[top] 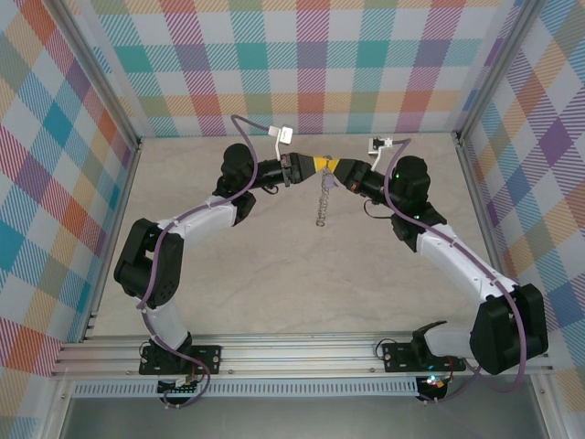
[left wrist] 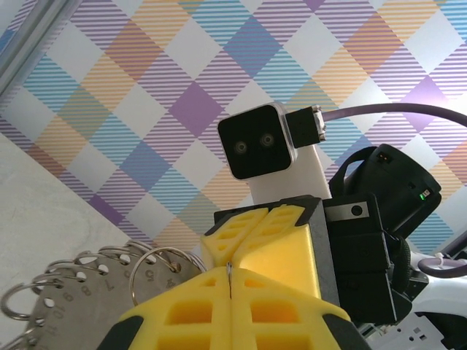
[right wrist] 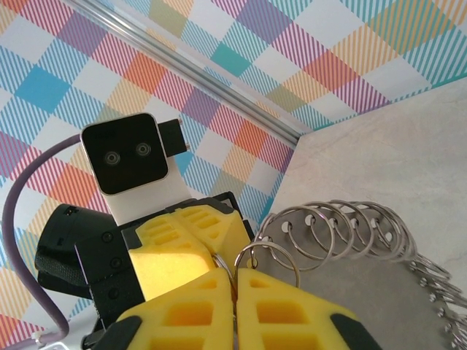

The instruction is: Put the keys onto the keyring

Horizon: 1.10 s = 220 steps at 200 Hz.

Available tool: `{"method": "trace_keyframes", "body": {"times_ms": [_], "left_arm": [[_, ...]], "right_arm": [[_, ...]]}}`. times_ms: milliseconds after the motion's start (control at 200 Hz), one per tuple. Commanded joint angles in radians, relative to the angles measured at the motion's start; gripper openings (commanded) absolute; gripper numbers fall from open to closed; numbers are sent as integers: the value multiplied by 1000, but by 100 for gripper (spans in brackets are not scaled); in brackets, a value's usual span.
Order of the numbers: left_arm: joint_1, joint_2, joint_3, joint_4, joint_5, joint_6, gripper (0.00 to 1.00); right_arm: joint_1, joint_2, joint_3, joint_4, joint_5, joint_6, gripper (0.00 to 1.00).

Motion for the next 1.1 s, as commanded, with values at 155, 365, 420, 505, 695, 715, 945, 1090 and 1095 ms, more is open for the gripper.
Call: {"method": "trace_keyframes", "body": {"times_ms": [155,365,420,505,695,715,945,1090,1095], "left_arm": [[-17,5,5,52,29,1,0],[-15,-30,21,-47,25,57,11],[-14,-43,21,-77,22,84,19],[-8,-65,22,-129,16,125,29],[30,-115,17,-246,33,224,40],[33,-119,20,-261,40,236,40],[56,-143,40,-423,94,370,43],[77,-140,42,-427,125,375,41],[78,-140,41,-427,126,375,41]], "right_arm": [[-20,5,34,45,-48,3,0],[-83,37,39,67,-142,6,0],[-97,44,40,72,-171,1,0],[-113,50,52,53,-211,-23,0],[-142,74,101,-19,-321,-111,0],[-145,79,110,-27,-339,-120,0],[-150,133,187,-159,-482,-268,0],[-150,166,206,-160,-542,-277,0],[-150,167,206,-159,-543,-276,0]]}}
